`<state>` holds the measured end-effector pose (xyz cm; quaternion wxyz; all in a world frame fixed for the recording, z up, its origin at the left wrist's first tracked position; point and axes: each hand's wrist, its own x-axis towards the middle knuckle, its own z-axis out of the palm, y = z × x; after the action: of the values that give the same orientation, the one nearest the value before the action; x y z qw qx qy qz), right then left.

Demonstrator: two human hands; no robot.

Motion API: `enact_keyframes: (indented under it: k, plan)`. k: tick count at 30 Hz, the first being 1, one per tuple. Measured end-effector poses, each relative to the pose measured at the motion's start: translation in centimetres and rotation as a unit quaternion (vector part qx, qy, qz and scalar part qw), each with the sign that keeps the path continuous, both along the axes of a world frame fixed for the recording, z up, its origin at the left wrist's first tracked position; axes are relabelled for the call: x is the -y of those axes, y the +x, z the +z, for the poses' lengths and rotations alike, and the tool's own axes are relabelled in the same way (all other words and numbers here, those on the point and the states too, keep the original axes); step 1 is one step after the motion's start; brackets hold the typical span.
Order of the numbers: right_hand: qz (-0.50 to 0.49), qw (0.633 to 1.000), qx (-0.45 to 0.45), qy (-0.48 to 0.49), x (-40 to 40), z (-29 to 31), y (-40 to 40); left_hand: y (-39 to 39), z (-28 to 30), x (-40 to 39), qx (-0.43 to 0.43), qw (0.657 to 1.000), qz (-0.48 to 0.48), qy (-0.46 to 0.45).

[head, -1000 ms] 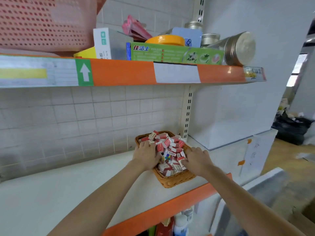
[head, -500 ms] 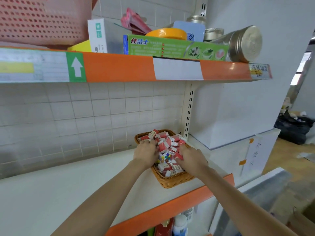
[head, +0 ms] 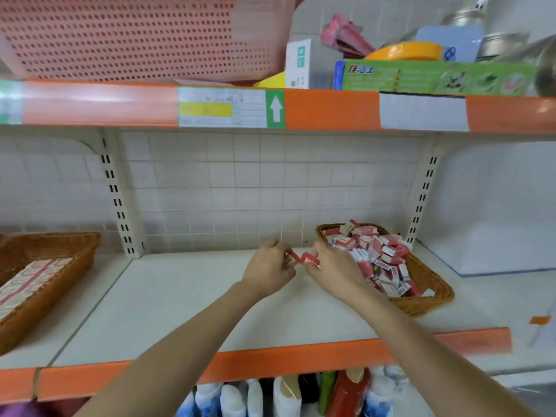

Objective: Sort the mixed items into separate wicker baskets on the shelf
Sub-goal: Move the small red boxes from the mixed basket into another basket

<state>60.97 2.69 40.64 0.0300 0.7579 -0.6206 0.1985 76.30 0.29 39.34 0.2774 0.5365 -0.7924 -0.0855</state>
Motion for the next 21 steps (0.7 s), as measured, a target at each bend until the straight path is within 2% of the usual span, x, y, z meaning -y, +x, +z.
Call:
enact_keyframes:
  k: [7,21]
  plan:
    - [0.047,0.999,0.006,0.015,-0.2,-0.1,9.7,10.1,0.2,-1.9,0.003,0.998,0.058,-0.003]
    - [0.095,0.993,0.055,0.038,-1.9,-0.5,30.0,31.9,0.3,-3.6,0.023,0.996,0.081,-0.015]
